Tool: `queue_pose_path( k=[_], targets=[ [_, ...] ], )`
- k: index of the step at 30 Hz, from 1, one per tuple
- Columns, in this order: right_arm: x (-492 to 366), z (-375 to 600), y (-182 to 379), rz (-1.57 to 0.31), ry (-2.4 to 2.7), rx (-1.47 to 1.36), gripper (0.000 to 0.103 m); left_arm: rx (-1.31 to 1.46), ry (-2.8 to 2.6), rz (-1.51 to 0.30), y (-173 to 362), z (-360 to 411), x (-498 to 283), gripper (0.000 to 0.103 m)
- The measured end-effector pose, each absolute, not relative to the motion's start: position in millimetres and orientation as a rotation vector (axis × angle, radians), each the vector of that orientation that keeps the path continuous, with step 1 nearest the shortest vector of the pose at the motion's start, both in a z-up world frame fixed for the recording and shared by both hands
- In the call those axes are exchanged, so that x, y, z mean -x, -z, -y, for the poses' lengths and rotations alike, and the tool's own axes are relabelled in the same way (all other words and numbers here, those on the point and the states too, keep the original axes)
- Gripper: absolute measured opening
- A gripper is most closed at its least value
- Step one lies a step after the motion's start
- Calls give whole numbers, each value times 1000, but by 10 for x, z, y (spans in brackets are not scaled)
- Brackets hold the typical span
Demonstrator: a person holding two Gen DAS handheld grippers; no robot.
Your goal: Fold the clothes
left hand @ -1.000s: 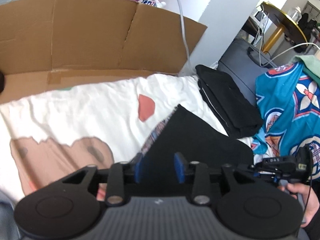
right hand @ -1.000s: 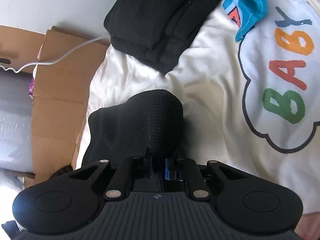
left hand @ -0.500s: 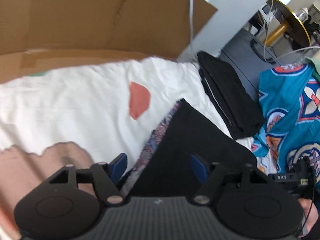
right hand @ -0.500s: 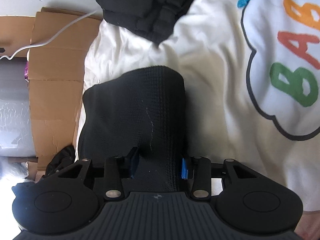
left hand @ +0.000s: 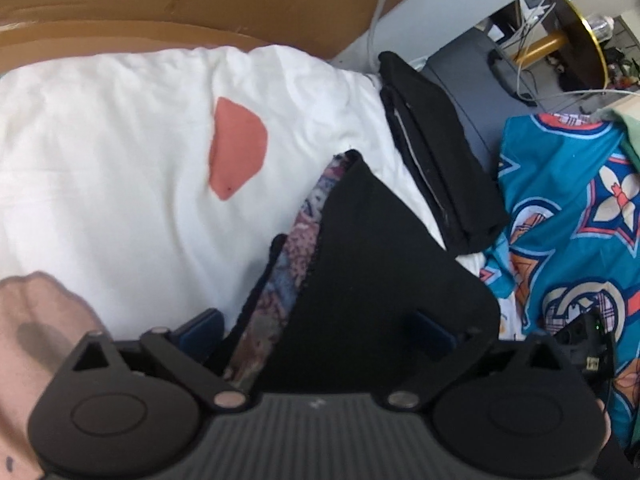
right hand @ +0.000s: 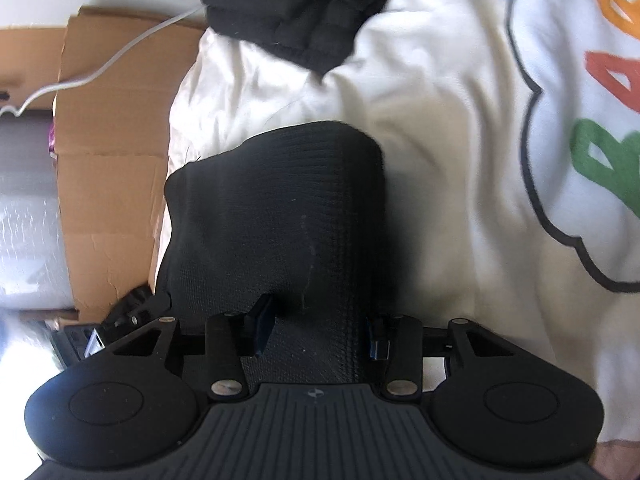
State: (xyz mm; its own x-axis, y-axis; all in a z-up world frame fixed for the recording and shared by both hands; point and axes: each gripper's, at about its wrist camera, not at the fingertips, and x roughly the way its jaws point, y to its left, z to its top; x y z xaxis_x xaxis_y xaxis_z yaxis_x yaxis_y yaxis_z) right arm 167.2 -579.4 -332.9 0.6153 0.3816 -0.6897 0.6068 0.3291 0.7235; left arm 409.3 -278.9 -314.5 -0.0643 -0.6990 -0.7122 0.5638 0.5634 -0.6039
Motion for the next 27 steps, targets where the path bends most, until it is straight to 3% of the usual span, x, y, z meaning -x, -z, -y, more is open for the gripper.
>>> queue_pose_path(
  k=[4,7,8,10,12,19,23,24,25,27],
  targets=[
    [-1619,5815,3328,-945,181,-1315,49,50,1026,-1241,3055,2777,-4066,52],
    [-1619,5793,3256,-925,181,-1281,47,27,1043,-1217,2952,2771,-4041,37],
    [-1623,5781,3228,-915,175,-1265,43,18,1041,-1209,2929,2782,-4028,35],
    [-1626,5763,3183,-897,174,-1233,17,-8,1032,-1196,2896,2808,-3991,32],
    [-1633,5770,3173,-886,177,-1219,10,-15,1022,-1184,2869,2807,-3959,31],
    [-1687,5873,3085,-749,197,-1173,9,83,982,-1199,2844,2668,-3939,28],
    [-1736,5919,3104,-769,204,-1166,13,76,955,-1229,2888,2652,-3983,39],
    [-1721,5922,3098,-776,208,-1157,19,72,947,-1233,2897,2663,-4000,46],
    [-1702,5926,3091,-787,226,-1141,35,73,939,-1234,2903,2671,-4014,50],
    [-1674,5934,3108,-808,253,-1143,44,102,943,-1249,2921,2685,-4054,58]
  ],
)
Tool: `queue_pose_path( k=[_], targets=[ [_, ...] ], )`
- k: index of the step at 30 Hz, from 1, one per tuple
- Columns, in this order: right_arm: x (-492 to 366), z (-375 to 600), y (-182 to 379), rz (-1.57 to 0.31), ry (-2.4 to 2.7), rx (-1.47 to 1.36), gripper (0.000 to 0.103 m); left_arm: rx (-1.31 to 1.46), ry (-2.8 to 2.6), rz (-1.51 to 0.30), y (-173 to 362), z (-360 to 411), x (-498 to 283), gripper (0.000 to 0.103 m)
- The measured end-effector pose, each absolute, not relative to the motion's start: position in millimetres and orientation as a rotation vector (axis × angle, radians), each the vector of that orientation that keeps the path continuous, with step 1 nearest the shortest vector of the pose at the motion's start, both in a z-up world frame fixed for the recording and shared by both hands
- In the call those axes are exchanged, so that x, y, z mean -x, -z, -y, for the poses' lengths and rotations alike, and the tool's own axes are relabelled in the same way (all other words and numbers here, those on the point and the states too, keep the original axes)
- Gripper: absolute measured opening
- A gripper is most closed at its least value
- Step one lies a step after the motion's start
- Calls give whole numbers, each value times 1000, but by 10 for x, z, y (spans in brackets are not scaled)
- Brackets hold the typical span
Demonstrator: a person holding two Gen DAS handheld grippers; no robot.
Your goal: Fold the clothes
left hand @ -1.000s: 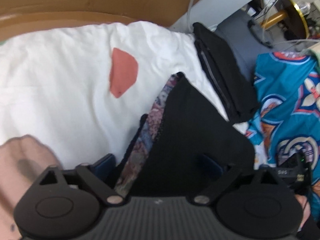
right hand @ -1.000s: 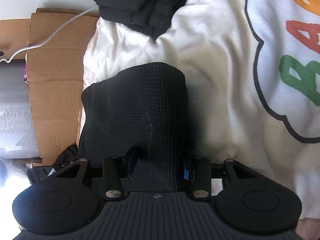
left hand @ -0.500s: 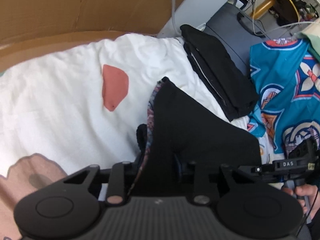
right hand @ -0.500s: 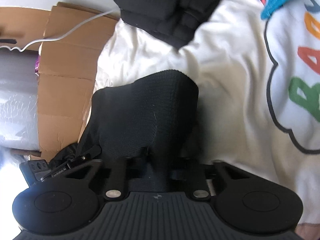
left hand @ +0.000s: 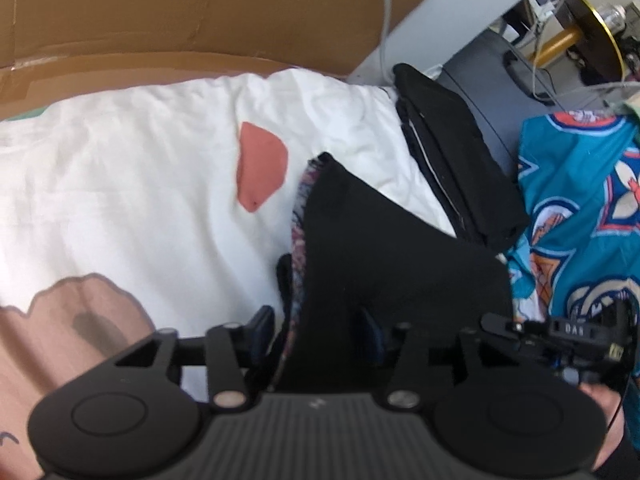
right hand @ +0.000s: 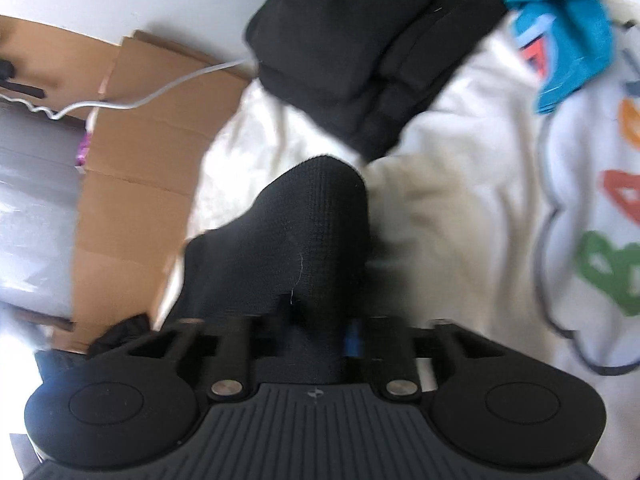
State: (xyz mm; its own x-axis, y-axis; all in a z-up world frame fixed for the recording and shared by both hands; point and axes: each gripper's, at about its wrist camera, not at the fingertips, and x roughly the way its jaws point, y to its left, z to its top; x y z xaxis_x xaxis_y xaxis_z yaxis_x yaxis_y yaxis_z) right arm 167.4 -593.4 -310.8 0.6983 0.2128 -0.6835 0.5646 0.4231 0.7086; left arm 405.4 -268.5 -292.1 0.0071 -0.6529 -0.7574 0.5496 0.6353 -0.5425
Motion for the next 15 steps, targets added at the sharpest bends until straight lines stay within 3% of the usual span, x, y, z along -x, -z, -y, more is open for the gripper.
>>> queue_pose_path(
  k=[2,8,13,15],
  targets=[
    [-1649,5942,3151,-826,252,-1179,44,104,943,-1273,2952,2726,-4084,67],
    [-1643,5837,3102,-910,236,-1148,44,78,951,-1332,3065,2832,-4088,72],
    [-1762,5715,3101,-999,214,-1057,48,90,972,-1334,3114,2840,-4066,71],
    [-1793,5707,3147,-1017,207,-1056,48,97,975,-1342,3110,2837,-4072,59]
  ],
)
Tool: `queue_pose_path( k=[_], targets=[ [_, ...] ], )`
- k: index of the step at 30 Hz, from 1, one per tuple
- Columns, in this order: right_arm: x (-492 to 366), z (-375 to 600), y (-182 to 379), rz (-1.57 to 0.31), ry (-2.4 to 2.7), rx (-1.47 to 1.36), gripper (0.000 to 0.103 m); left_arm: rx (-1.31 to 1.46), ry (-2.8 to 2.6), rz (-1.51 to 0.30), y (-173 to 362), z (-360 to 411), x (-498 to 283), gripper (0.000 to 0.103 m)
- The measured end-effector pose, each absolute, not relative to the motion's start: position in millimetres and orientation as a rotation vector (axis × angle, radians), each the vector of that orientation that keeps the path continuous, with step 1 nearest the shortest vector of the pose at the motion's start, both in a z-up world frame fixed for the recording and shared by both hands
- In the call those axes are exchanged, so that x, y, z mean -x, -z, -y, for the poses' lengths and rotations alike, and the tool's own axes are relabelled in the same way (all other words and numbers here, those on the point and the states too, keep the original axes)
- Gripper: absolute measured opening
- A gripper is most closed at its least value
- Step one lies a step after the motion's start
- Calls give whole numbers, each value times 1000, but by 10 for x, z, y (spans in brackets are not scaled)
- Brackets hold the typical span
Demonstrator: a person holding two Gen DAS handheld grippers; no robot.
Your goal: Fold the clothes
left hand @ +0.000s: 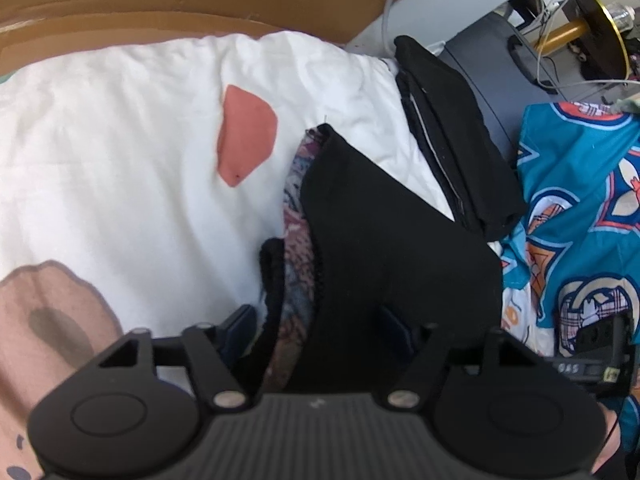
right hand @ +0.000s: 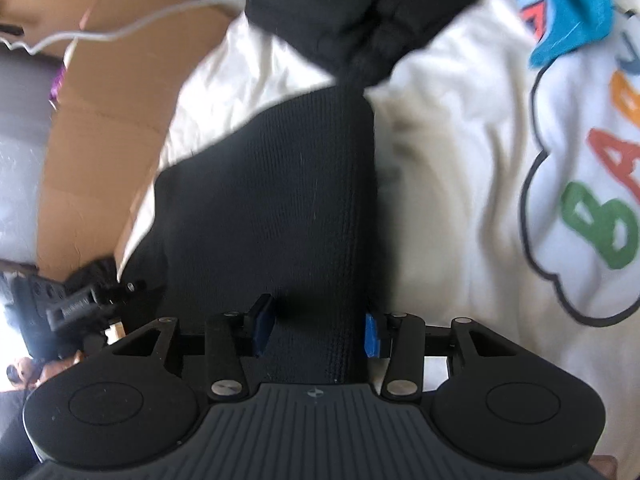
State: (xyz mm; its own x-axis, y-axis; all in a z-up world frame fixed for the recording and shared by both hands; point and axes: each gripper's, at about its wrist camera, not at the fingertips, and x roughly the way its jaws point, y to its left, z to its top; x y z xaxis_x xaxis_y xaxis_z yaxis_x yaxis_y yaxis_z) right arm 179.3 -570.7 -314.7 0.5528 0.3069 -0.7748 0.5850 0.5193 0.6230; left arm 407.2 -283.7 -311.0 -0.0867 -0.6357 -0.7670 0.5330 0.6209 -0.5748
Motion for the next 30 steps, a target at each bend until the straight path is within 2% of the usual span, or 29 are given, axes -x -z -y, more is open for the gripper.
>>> queue_pose_path(
  k=[2,3,4,10,13,19,20,22,26,30],
  targets=[
    [-1810,5695,3153,-1012,199,-1047,41,104,975,-1351,3102,2843,-4069,55],
    [-1815,5685,3143,-1008,196,-1038,31,100,973,-1351,3096,2849,-4063,52],
    [-1820,5678,3133,-1006,194,-1031,28,85,973,-1345,3085,2864,-4054,49],
    [-1800,5708,3134,-989,199,-1054,24,3,973,-1282,3000,2928,-3938,38],
    [-1772,5736,3152,-965,206,-1074,24,-18,968,-1267,2951,2943,-3911,36],
    [-1776,5771,3139,-897,210,-1070,14,-29,964,-1268,2932,2970,-3921,38],
    [-1790,5768,3134,-893,208,-1057,14,-30,959,-1268,2944,2975,-3927,40],
    [-1796,5771,3115,-875,205,-1036,12,-29,945,-1276,2974,2987,-3939,51],
    [-1778,5794,3098,-862,202,-1032,13,6,946,-1299,3048,3006,-4006,58],
    [-1771,5835,3190,-893,217,-1087,23,8,952,-1314,3074,3023,-4043,57]
  ],
)
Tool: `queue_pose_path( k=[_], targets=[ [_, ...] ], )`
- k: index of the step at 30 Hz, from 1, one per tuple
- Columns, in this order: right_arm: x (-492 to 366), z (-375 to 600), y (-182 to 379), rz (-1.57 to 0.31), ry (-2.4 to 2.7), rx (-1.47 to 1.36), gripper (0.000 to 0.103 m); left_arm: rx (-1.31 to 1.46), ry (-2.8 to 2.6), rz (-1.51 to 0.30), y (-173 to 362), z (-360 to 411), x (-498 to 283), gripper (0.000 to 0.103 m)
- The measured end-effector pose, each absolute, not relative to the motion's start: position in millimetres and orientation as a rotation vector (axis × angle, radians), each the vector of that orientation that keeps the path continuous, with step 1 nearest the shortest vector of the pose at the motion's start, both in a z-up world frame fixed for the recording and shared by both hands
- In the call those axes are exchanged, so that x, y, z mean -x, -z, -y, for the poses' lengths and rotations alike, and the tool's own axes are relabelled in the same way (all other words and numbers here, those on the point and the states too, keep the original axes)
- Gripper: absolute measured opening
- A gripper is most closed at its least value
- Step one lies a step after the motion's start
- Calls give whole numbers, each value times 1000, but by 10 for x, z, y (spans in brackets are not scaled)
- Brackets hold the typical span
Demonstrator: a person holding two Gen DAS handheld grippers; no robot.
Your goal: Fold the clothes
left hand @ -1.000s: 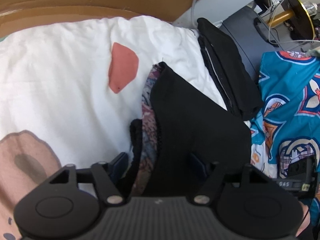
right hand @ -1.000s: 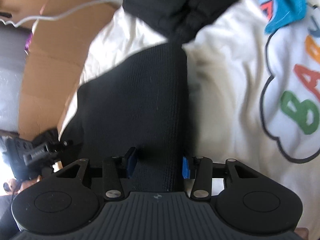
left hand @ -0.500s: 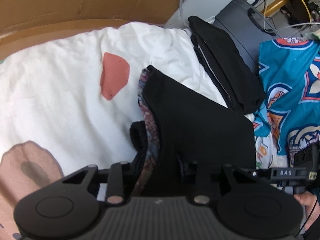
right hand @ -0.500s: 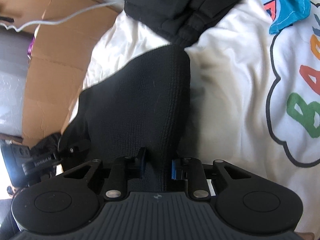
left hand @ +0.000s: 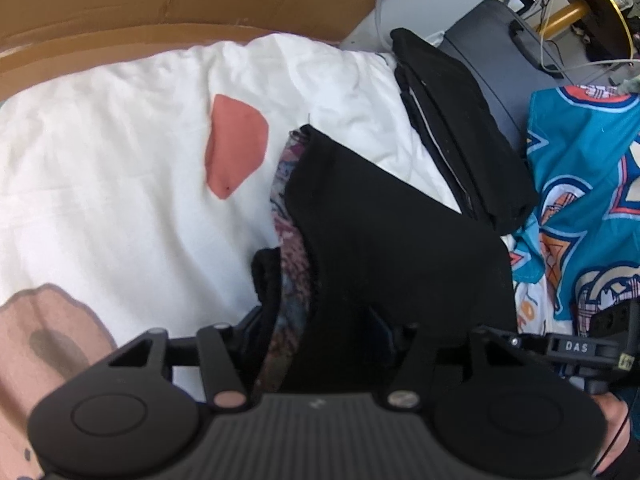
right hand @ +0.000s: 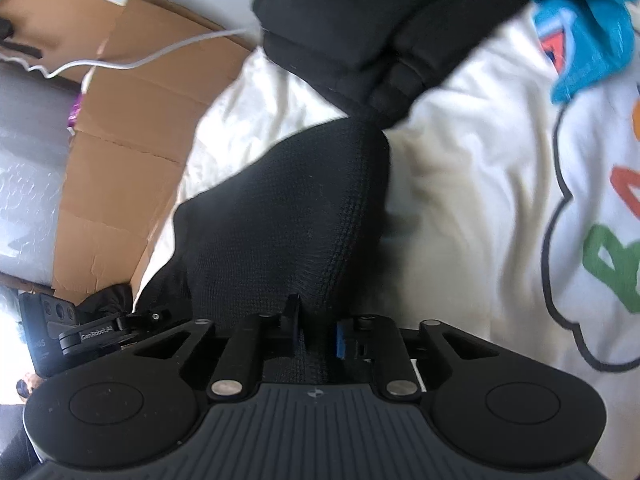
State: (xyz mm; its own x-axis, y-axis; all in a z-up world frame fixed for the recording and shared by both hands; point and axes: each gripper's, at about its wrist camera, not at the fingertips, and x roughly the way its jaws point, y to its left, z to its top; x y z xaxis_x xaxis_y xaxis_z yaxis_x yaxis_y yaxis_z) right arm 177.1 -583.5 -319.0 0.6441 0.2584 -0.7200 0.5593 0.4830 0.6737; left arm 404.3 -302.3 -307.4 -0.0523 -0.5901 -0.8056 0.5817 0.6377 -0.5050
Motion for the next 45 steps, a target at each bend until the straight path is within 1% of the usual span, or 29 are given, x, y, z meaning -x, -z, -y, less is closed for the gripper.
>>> queue_pose_path(
  k=[1,2,4,7,8,9,10,11,14,15,16,17,18,19,20,22,24,26,27,28,29,30,31,32,34,37,45],
  targets=[
    [-1764,5842,3209,-899,221,-1101,27,-4,956,-1308,3063,3031,-4034,51],
    [-1761,5841,3215,-903,223,-1105,27,-23,964,-1297,3046,3041,-4019,48],
    [-1764,5830,3218,-911,224,-1103,27,-36,974,-1282,3018,3036,-3995,39],
    [-1766,5823,3219,-918,229,-1107,27,-7,982,-1267,2974,2973,-3977,32],
    [-1750,5828,3221,-916,233,-1117,28,7,985,-1257,2955,2946,-3970,31],
    [-1731,5837,3227,-915,238,-1130,30,35,991,-1249,2939,2909,-3963,31],
    [-1705,5845,3232,-912,243,-1144,33,57,997,-1244,2927,2874,-3957,31],
    [-1683,5856,3243,-908,245,-1159,34,58,997,-1247,2924,2855,-3953,31],
    [-1661,5862,3243,-905,252,-1166,37,89,976,-1280,2948,2800,-3979,36],
    [-1661,5860,3238,-904,252,-1163,39,93,975,-1277,2943,2793,-3983,40],
    [-1662,5859,3240,-905,252,-1164,41,92,969,-1277,2943,2799,-3991,49],
    [-1663,5858,3244,-906,250,-1166,42,94,964,-1282,2948,2810,-4004,54],
    [-1663,5858,3253,-907,249,-1171,43,99,966,-1291,2956,2819,-4015,62],
    [-1659,5861,3264,-906,249,-1178,43,108,975,-1302,2967,2828,-4026,66],
    [-1653,5865,3273,-903,250,-1187,43,104,981,-1307,2975,2847,-4031,66],
    [-1633,5877,3288,-897,249,-1205,44,76,989,-1313,2996,2898,-4025,73],
    [-1641,5878,3306,-901,241,-1211,45,57,1006,-1346,3065,2962,-4011,73],
    [-1674,5857,3315,-912,226,-1199,47,30,1011,-1337,3093,2996,-3971,72],
    [-1693,5839,3308,-917,221,-1182,48,19,1014,-1319,3093,3003,-3947,65],
    [-1712,5821,3298,-922,217,-1164,48,10,1013,-1305,3088,3006,-3930,55],
    [-1726,5804,3285,-926,216,-1145,48,1,1010,-1292,3077,3002,-3913,52],
    [-1739,5787,3272,-930,216,-1128,41,-7,1011,-1280,3060,2996,-3899,44],
    [-1750,5775,3266,-933,213,-1118,26,-12,1014,-1272,3037,2986,-3888,40],
    [-1756,5766,3266,-934,206,-1118,24,-15,1018,-1267,3008,2977,-3878,38],
    [-1752,5762,3255,-928,202,-1119,16,-20,1019,-1255,2948,2962,-3853,34],
    [-1746,5755,3213,-912,200,-1113,13,-35,1006,-1227,2848,2952,-3773,32],
    [-1671,5615,2898,-879,169,-1013,11,-30,944,-1167,2501,2787,-3490,31]
  ],
)
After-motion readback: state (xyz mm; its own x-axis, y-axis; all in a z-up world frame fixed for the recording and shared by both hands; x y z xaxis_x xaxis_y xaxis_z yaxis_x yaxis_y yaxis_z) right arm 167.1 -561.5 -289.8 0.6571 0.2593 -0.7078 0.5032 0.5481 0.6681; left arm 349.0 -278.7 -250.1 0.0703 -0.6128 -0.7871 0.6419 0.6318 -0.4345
